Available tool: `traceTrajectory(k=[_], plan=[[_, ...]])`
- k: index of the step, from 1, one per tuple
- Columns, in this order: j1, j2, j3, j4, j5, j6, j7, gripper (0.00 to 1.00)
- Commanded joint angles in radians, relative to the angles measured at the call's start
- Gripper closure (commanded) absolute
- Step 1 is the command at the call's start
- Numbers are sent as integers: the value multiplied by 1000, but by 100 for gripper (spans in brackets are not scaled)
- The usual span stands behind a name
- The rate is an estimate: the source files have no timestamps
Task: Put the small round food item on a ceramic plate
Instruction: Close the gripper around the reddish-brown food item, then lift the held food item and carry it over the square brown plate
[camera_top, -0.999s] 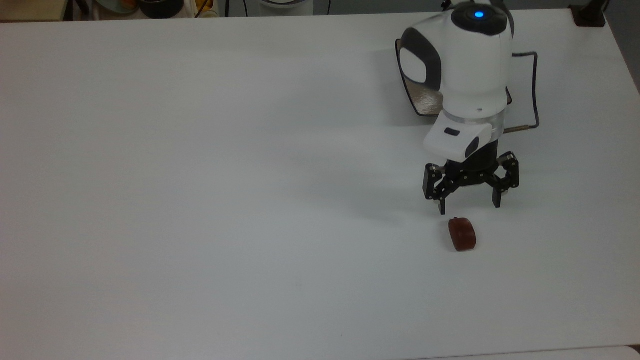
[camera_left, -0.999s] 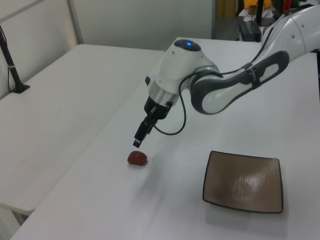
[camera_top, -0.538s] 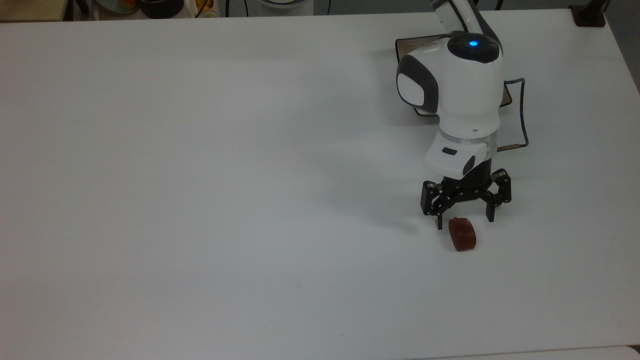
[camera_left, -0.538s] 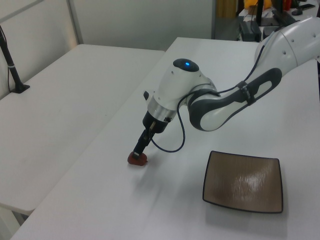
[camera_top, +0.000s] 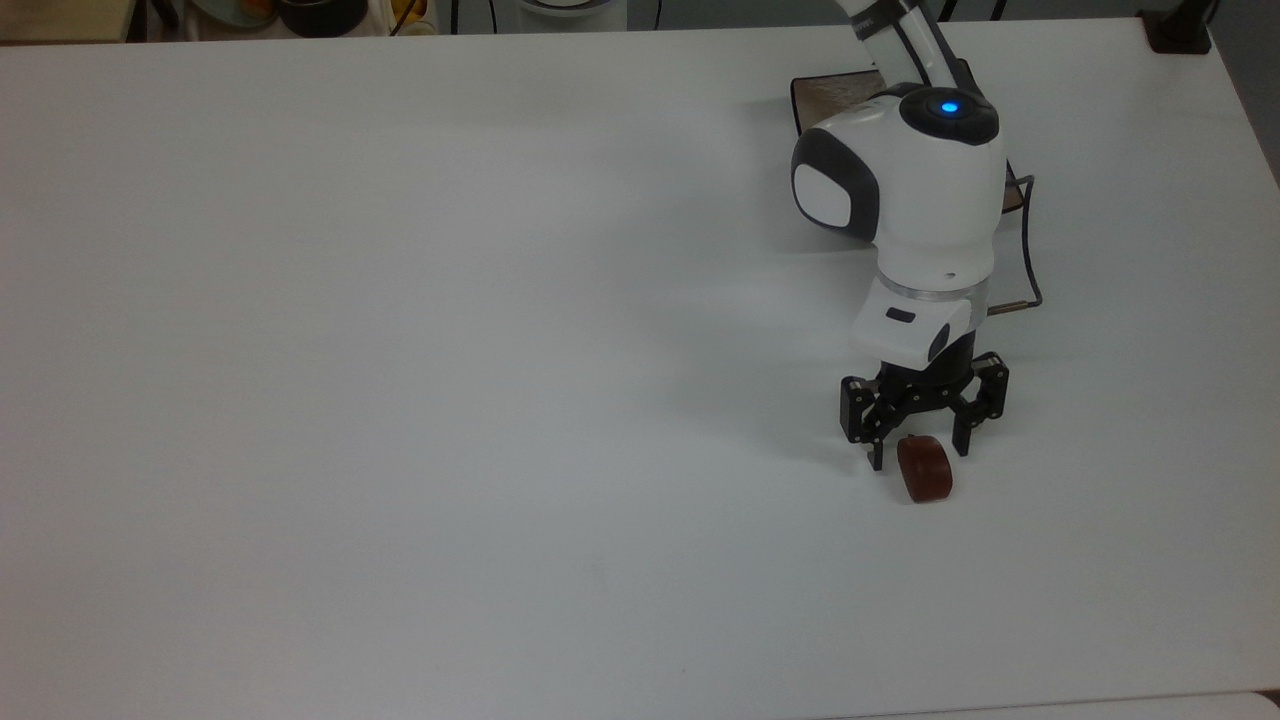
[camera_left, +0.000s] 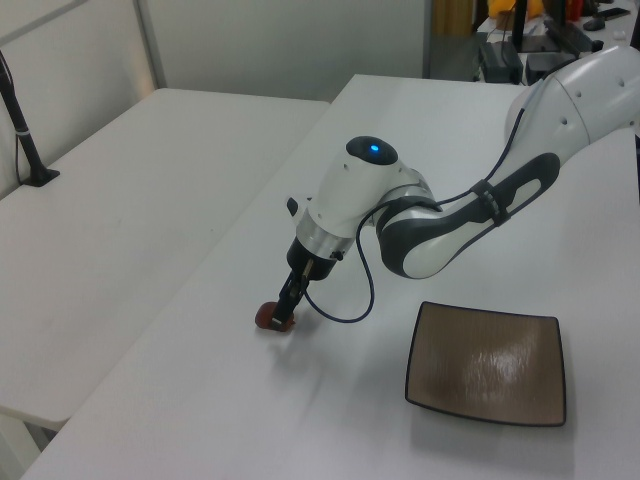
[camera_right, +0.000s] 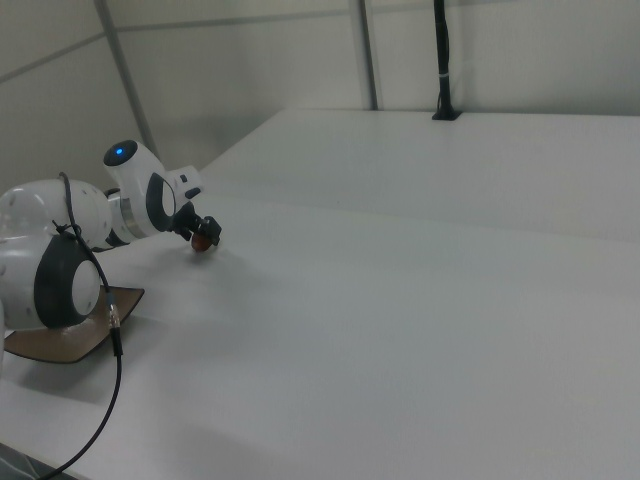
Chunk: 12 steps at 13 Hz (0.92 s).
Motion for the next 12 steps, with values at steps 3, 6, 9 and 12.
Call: traceTrajectory(k=[3, 6, 9, 12], plan=[[18, 31, -23, 30, -25, 44, 24, 53], [17, 30, -23, 30, -25, 44, 24, 73], [17, 15, -23, 21, -25, 41, 26, 73], [13, -60, -23, -22, -23, 31, 29, 73]])
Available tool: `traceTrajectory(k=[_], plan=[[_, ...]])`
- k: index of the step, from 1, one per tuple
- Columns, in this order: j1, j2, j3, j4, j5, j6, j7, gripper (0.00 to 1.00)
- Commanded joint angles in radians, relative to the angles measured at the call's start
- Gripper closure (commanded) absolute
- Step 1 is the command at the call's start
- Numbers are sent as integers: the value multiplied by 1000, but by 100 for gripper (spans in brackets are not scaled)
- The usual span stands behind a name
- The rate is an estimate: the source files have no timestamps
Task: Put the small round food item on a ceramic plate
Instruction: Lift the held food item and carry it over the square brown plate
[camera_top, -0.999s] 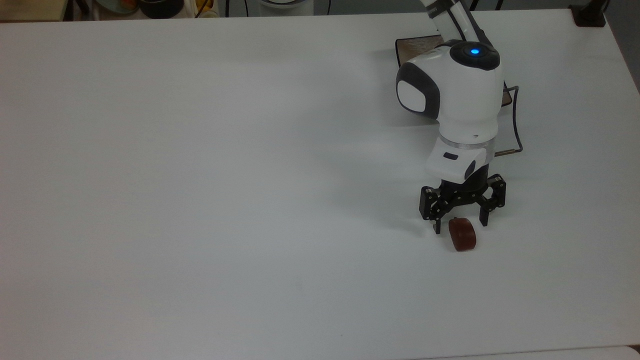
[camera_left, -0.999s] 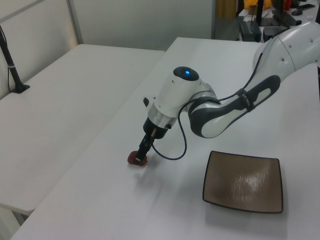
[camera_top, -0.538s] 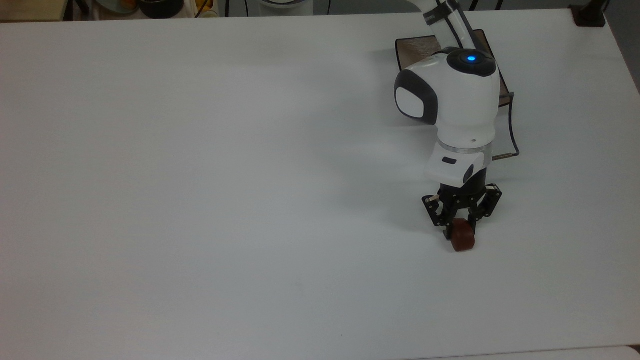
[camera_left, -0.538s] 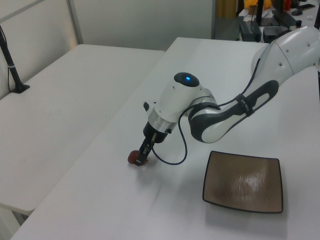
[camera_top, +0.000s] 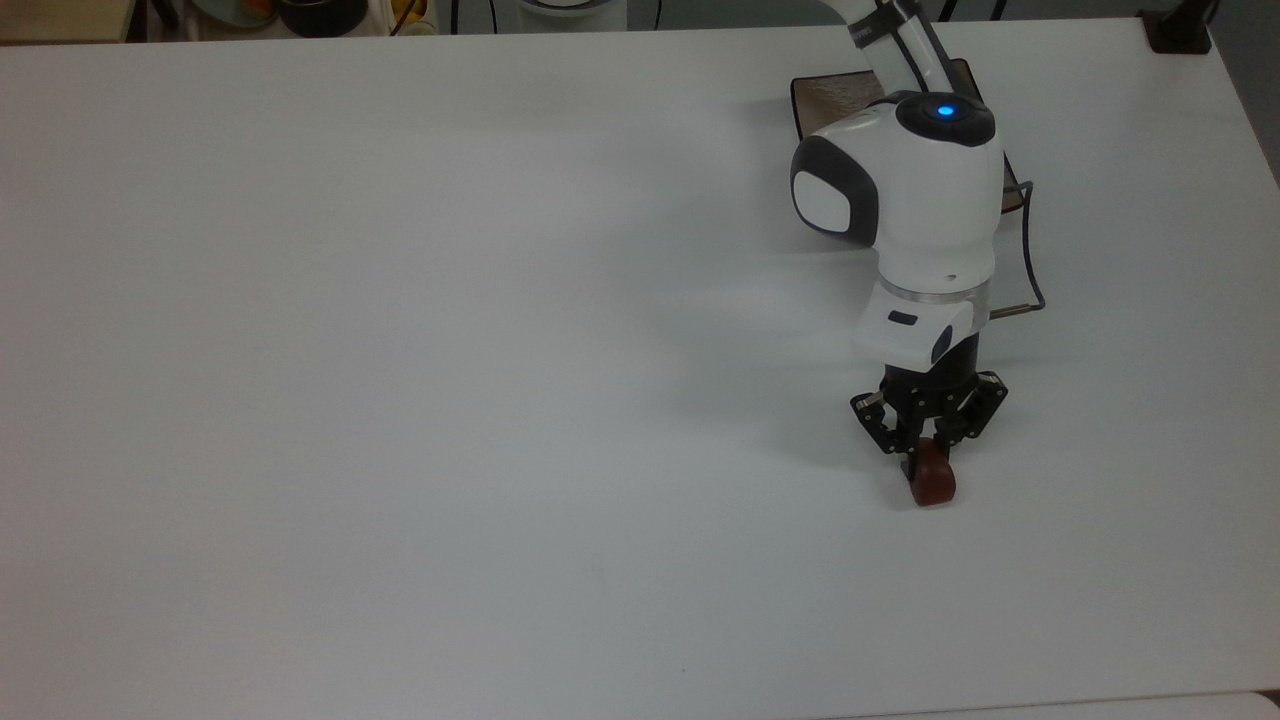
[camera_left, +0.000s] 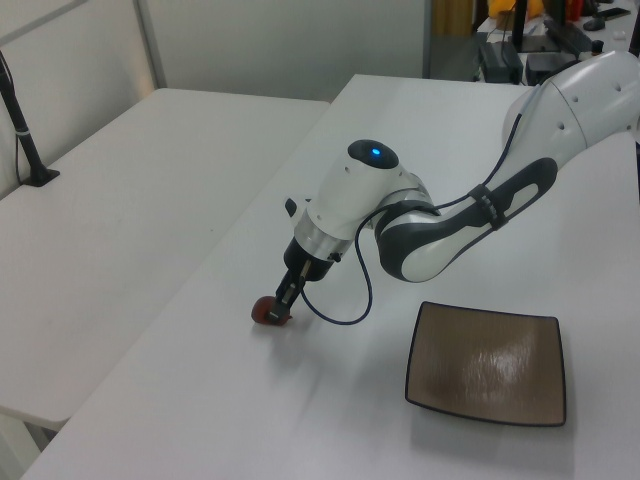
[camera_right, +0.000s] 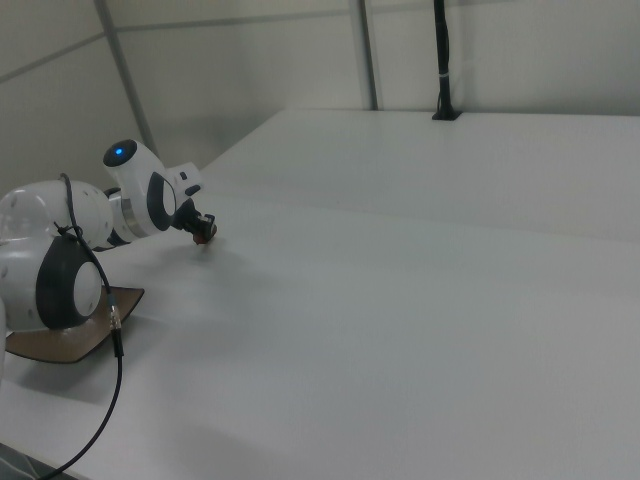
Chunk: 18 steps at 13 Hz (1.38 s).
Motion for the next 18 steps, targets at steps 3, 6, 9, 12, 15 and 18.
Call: traceTrajectory(k=[3, 6, 9, 12, 15, 18], plan=[[13, -214, -22, -124, -9, -66, 56, 73], [12, -308, -20, -143, -2, -171, 58, 73], [9, -460, -19, -245, 3, -258, 61, 72], [9, -589, -14, -327, 27, -352, 61, 72], [-2, -705, -14, -373, 139, -506, 9, 72], [-7, -771, -14, -396, 236, -638, -83, 72]])
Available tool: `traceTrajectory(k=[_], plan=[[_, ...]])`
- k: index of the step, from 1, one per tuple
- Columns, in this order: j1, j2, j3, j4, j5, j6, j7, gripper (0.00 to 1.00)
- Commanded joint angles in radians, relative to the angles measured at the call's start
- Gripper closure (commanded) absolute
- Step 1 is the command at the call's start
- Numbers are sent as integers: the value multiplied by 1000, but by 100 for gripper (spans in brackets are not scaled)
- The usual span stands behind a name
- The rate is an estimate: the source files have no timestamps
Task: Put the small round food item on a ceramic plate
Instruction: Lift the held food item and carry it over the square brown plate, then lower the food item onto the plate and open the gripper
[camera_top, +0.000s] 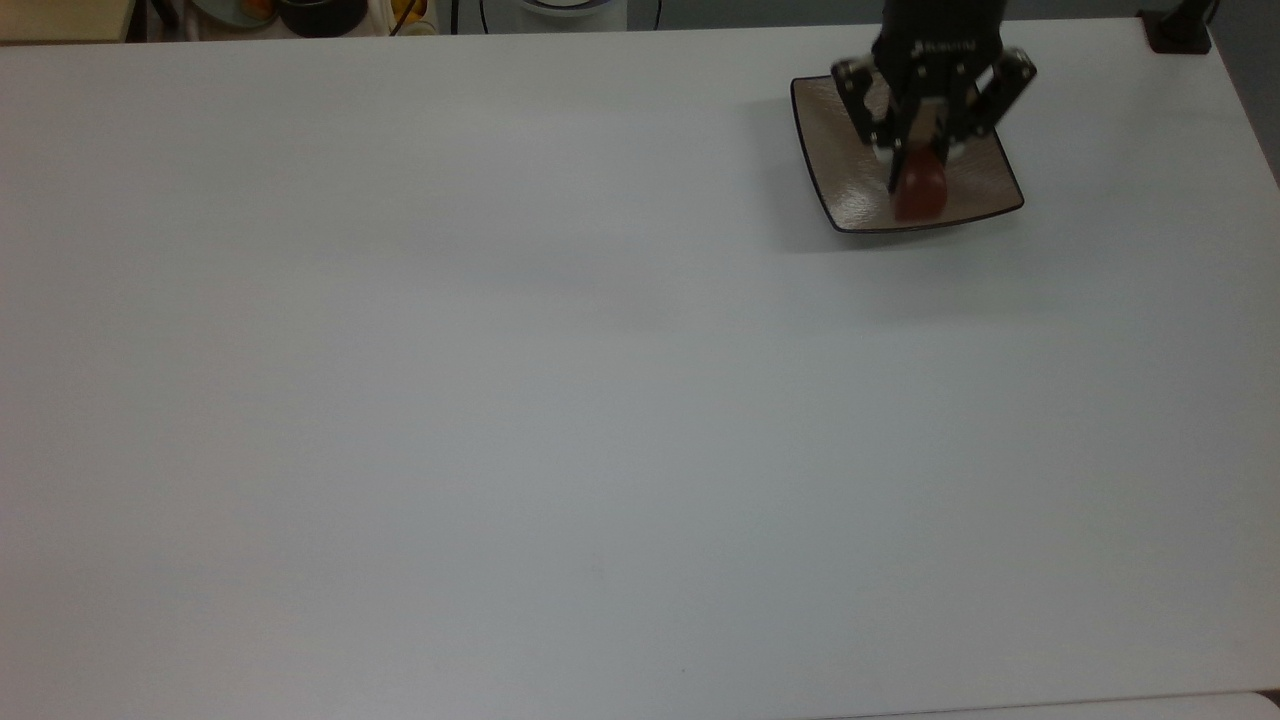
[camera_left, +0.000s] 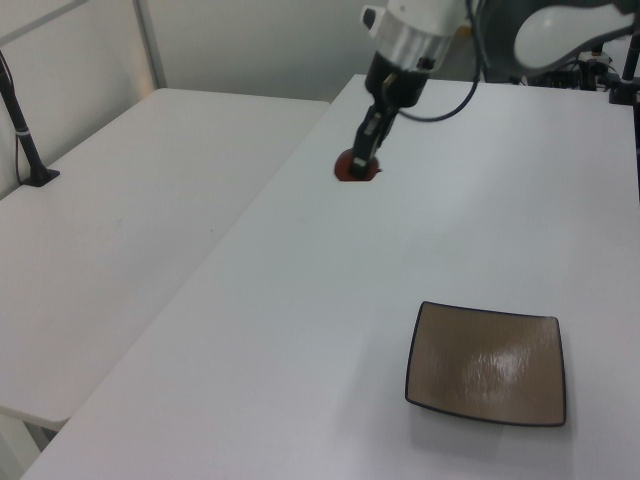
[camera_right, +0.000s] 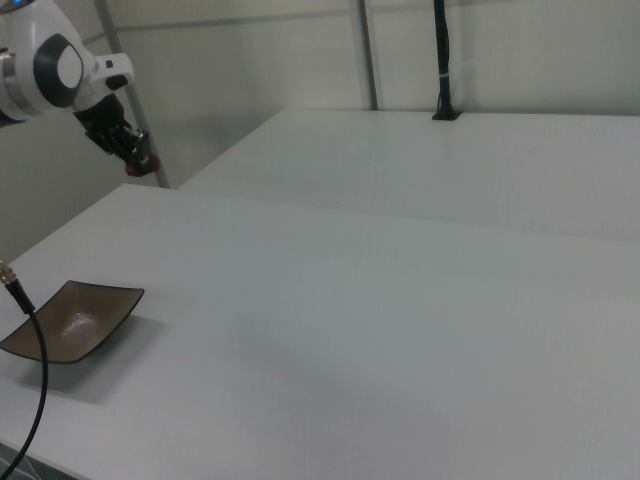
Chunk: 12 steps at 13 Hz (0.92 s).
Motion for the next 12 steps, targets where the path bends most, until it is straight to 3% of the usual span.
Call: traceTrajectory(k=[1, 5, 8, 12], plan=[[-9, -114, -12, -103, 112, -114, -99, 72], [-4, -205, -6, -218, 211, -171, -188, 72], [10, -212, -3, -269, 235, -179, -191, 71], [28, -196, 65, -347, 261, -170, -193, 69]])
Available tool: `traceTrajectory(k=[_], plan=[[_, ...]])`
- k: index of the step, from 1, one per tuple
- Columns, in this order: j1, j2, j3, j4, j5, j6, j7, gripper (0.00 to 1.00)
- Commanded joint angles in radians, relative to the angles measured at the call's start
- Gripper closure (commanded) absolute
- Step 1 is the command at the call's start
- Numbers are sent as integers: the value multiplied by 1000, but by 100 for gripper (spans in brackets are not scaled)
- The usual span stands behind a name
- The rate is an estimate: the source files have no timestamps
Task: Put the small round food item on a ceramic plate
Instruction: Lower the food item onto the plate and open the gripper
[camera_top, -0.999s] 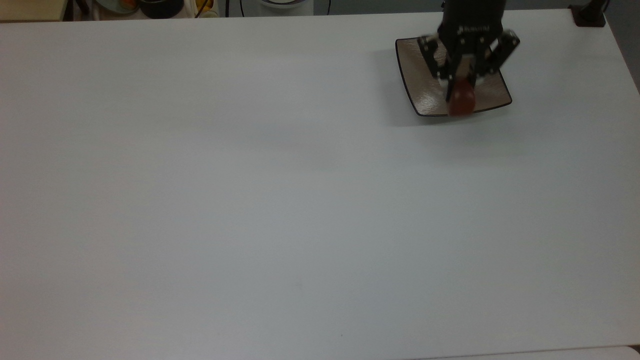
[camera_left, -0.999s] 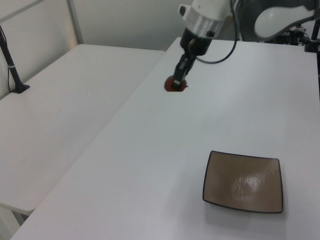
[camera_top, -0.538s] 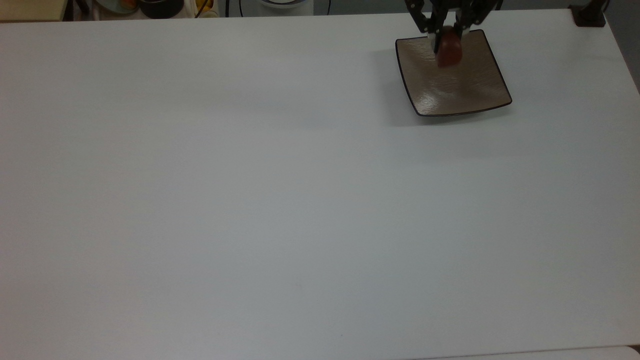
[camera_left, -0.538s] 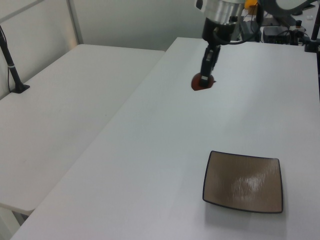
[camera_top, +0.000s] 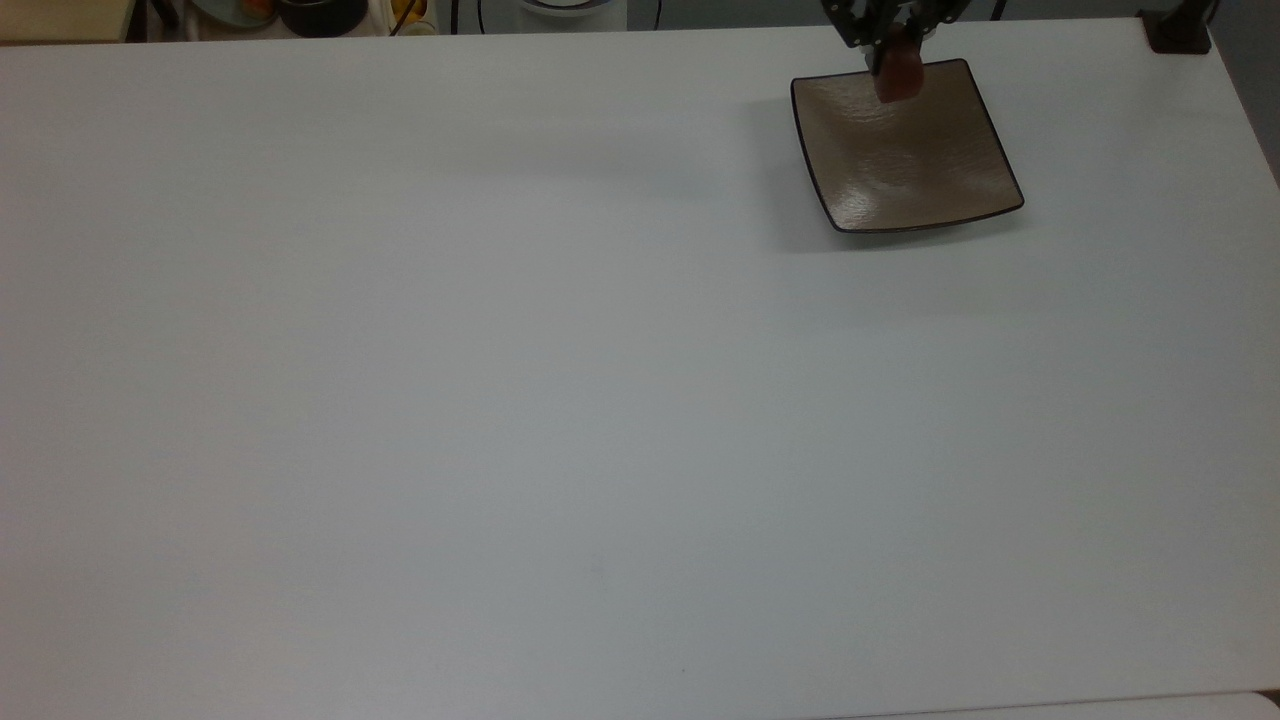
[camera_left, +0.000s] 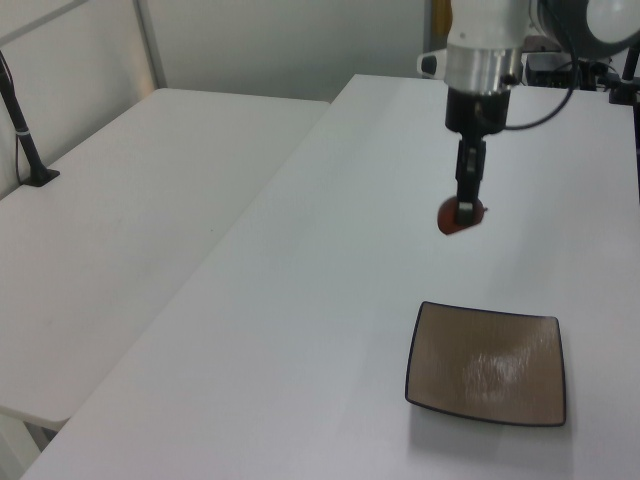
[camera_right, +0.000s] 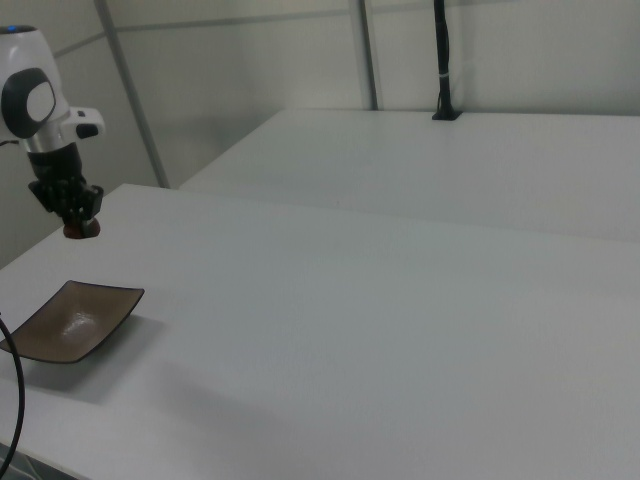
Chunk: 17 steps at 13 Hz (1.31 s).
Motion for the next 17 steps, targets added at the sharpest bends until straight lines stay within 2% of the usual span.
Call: traceTrajectory(k=[1, 3, 6, 10, 13, 17], plan=[[8, -15, 53, -95, 23, 10, -21, 69], [8, 32, 90, -113, 52, 31, -13, 69], [9, 51, 98, -168, 64, 100, -6, 69], [31, 73, 127, -289, 66, 333, 27, 69], [44, 88, 138, -343, 46, 427, 54, 69], [49, 113, 138, -353, -2, 476, 86, 69]])
